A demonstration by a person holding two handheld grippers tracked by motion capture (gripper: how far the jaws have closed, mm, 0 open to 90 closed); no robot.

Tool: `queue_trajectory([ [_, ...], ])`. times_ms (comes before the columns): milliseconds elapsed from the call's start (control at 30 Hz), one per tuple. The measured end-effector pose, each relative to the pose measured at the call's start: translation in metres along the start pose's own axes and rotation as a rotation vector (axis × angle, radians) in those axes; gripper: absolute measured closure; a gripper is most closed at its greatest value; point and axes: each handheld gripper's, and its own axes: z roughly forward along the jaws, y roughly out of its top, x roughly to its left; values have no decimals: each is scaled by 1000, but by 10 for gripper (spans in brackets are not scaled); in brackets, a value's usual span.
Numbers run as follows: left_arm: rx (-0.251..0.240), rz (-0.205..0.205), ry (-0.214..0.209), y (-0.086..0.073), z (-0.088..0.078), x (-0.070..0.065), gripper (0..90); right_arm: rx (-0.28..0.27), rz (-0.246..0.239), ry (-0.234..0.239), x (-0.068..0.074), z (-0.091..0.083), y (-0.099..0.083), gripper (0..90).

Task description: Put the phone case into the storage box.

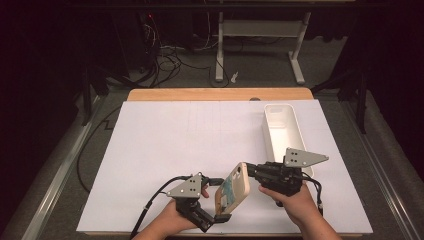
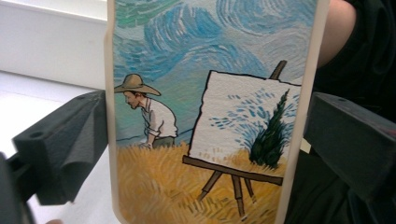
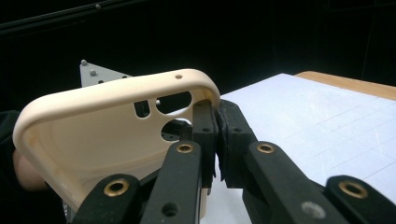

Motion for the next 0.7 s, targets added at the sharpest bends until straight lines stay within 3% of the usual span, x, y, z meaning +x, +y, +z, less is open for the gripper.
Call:
queue_trajectory([
  [267, 4, 2, 25, 0, -1, 0, 1, -5, -1, -11, -1, -2, 0, 875],
  [700, 8, 3, 30, 1, -1, 0, 1, -4, -6, -21, -1, -2, 1, 877],
])
